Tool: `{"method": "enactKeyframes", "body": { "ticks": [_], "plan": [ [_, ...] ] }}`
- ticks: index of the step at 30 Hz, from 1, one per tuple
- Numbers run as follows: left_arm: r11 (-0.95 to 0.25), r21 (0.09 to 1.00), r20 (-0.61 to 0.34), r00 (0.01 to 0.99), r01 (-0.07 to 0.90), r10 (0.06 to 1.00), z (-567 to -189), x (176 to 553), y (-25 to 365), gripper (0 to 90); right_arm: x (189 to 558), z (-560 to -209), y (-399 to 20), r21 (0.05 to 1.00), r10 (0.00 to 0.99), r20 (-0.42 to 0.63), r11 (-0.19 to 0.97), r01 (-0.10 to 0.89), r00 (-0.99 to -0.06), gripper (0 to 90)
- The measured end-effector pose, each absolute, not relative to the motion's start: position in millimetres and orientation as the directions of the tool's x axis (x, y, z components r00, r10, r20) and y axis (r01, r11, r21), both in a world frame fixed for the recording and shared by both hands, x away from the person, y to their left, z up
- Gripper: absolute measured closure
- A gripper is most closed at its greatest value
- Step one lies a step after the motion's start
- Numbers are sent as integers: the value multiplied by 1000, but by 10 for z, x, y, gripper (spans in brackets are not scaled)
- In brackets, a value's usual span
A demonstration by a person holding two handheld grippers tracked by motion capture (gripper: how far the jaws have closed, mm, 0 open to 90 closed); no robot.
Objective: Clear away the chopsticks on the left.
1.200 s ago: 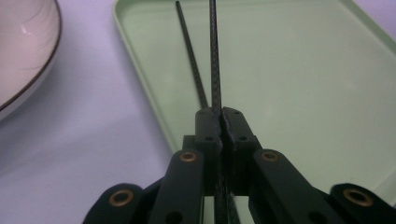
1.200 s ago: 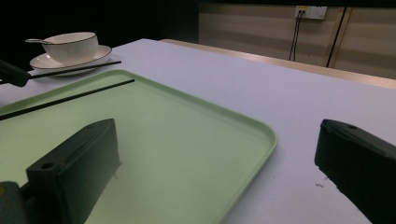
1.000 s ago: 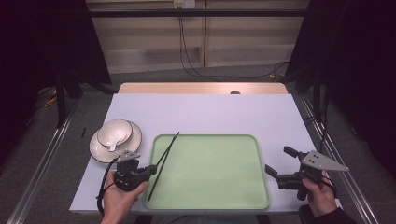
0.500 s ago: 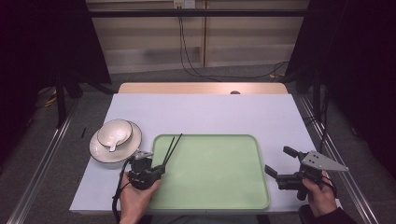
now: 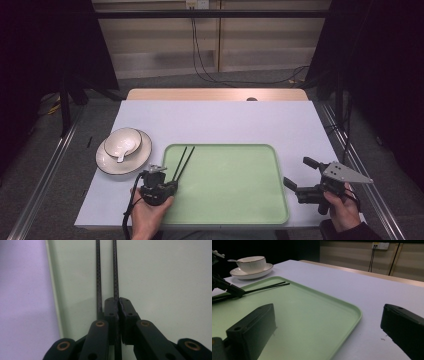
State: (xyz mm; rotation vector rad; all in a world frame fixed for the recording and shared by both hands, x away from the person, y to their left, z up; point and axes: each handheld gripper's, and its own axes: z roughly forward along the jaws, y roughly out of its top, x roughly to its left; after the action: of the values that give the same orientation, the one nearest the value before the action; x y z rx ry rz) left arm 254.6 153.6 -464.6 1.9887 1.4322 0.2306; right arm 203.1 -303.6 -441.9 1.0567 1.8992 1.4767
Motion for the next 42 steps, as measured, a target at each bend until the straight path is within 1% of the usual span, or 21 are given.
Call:
{"method": "enactKeyframes", "body": {
  "ticks": [4,6,8,11,13,14,16,17,18,21,25,26,27,28,29,31,33,34,37,39,42],
  "plan": [
    [-184,614,-234,400,767,886,-4657,2538,1545,845,2030,-4417,-3037,958,818,67,107,265,-571,0],
    [-216,621,-217,429,754,877,-4655,2537,1543,815,2025,-4416,-3036,958,820,69,105,268,-569,0],
    [-222,619,-221,438,753,871,-4653,2543,1549,804,2026,-4416,-3037,958,820,68,106,267,-568,0],
    [-236,632,-215,460,738,862,-4655,2548,1570,755,2029,-4417,-3038,957,817,69,108,268,-573,0],
    [-254,652,-216,495,715,842,-4640,2560,1592,677,2030,-4417,-3039,957,817,68,108,268,-573,0],
    [-255,673,-203,504,694,839,-4624,2554,1610,668,2030,-4416,-3040,958,817,68,108,267,-573,0],
    [-254,695,-216,533,672,818,-4594,2551,1643,599,2030,-4416,-3040,958,817,68,107,267,-573,0],
    [-256,711,-216,550,655,807,-4573,2545,1668,587,2030,-4416,-3041,958,817,68,108,267,-573,0],
    [-246,720,-220,550,649,806,-4559,2534,1674,561,2030,-4415,-3042,958,818,69,106,266,-571,0],
    [-250,760,-223,602,600,767,-4510,2500,1706,471,2029,-4416,-3046,958,819,65,110,266,-570,0],
    [-272,799,-190,654,536,732,-4436,2449,1769,294,2029,-4416,-3044,958,822,64,108,265,-566,0],
    [-255,805,-210,660,535,722,-4423,2449,1804,262,2031,-4416,-3045,958,820,63,110,264,-569,0],
    [-225,811,-238,657,539,715,-4405,2445,1858,255,2033,-4416,-3046,958,820,63,110,265,-569,0],
    [-223,821,-221,654,525,724,-4383,2432,1928,222,2032,-4415,-3045,958,821,67,107,267,-567,0],
    [-231,826,-195,646,514,738,-4373,2421,1964,158,2031,-4415,-3046,958,823,65,106,265,-564,0],
    [-258,824,-164,649,504,743,-4370,2405,2083,96,2029,-4414,-3044,958,823,70,102,268,-563,0],
    [-261,839,-133,646,477,751,-4374,2376,2214,78,2034,-4416,-3043,957,823,66,108,268,-564,0],
    [-246,858,-127,650,451,750,-4369,2348,2298,41,2034,-4418,-3037,958,826,63,106,266,-560,0],
    [-212,881,-125,641,423,757,-4332,2275,2463,34,2032,-4416,-3040,959,827,64,103,263,-558,0],
    [-172,887,-156,628,429,762,-4325,2230,2559,33,2032,-4415,-3045,959,827,68,101,266,-558,0],
    [-168,891,-136,603,421,786,-4348,2130,2651,32,2033,-4415,-3049,960,829,65,101,263,-556,0]
  ]
}}
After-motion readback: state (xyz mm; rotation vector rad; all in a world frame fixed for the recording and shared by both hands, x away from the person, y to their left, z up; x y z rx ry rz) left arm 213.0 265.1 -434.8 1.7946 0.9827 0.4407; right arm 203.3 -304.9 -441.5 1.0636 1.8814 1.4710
